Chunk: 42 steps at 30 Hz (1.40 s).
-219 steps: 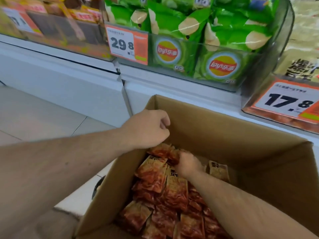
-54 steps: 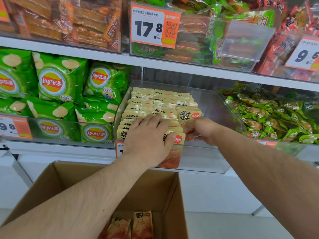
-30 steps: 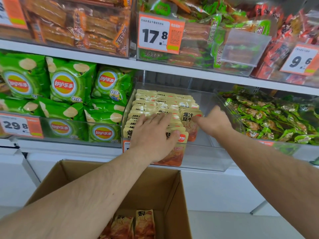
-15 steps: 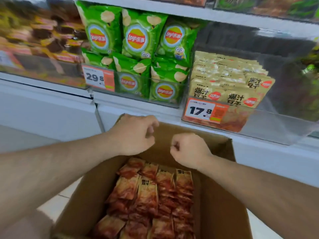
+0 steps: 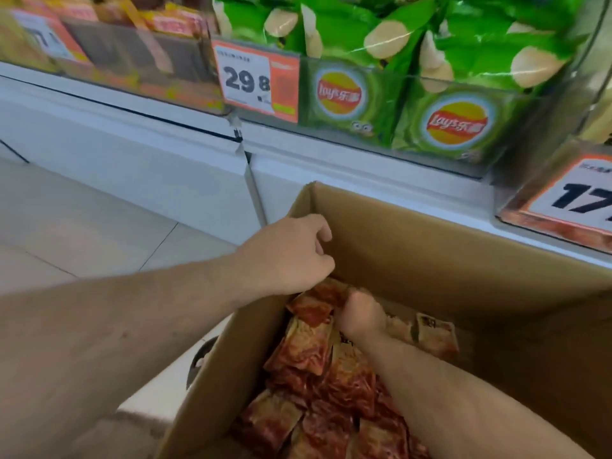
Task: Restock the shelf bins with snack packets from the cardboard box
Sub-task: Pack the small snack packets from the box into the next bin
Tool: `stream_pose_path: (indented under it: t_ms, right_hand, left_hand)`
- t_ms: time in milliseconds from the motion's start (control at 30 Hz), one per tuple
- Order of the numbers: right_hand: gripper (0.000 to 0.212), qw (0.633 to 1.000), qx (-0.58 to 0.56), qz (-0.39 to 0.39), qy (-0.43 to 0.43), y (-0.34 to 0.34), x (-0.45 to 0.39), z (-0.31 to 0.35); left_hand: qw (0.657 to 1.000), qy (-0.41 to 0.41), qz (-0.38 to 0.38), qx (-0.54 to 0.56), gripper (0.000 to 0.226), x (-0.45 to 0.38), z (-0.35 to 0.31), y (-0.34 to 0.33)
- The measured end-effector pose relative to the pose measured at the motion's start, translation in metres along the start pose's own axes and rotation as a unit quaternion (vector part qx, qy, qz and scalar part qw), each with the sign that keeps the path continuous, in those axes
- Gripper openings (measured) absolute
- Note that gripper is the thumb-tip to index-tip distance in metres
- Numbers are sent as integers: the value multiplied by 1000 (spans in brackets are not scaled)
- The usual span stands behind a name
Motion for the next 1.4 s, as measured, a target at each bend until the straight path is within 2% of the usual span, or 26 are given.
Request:
stream_pose_path:
  t_ms: [100,167,200,233,300,333,400,467,500,567,633,700,733,833,1000,1167,1267,1400]
  right_hand:
    - [28,1000,-22,-8,5,-10,-14,1]
    - [20,998,-43,-47,12,-8,-19,-1]
    - [16,995,-69,-74,13,-3,-18,-3]
    - [12,988,-109,-105,14,4,-14,-5]
    - [8,966,-200,-165,21,25,5,-9]
    - [10,952,-239,-188,33,39,18,-9]
    - [12,929,-300,-200,84,63,52,-3]
    - [9,900,-343,-203,175,86,93,11]
    - [9,886,-348,-205,228,95,113,21]
    - [7,867,-329,-197,319,103,140,35]
    - [13,869,-298,-167,357,98,143,39]
    - [25,894,-256,-167,327,88,126,26]
    - [23,914,-220,-175,293,82,112,15]
    - [11,967,-97,-151,180,55,67,-18]
    - [20,993,-28,-73,88,15,18,-18]
    - [26,997,55,-8,49,-18,-15,-5]
    - [29,994,94,-11,56,-28,-20,-2]
    - [35,989,100,-59,89,-27,-21,1]
  left_hand:
    - [997,44,8,56,25,0,5,-3]
    - [992,84,25,91,22,2,9,-6]
    - [982,117,41,142,22,5,11,-11]
    - [961,161,69,213,26,8,14,-17]
    - [889,249,137,359,48,18,16,-33]
    - [854,281,153,410,59,22,17,-40]
    - [810,316,146,472,71,25,20,-47]
    - [788,323,121,510,66,26,17,-48]
    - [782,317,109,525,54,26,14,-47]
    - [793,297,76,526,24,26,12,-41]
    - [843,279,18,460,4,25,20,-30]
    - [904,238,-35,353,14,22,27,-15]
    - [930,211,-51,298,17,21,25,-7]
    - [968,152,-63,190,24,21,18,8]
    - [981,132,-63,129,35,12,24,14]
    - [976,146,-66,145,40,4,36,13]
    - [973,152,-79,153,43,2,41,14]
    - [975,148,-74,146,41,1,42,11]
Point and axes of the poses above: each hand's wrist, its own x-axis away from the middle knuckle, its own y-axis out of the back of the hand, z = x × y, the point moved 7 cm from there along -x, towards the middle knuckle, and after that the axes turned 4 degrees about -y, right-handed, at the moved point
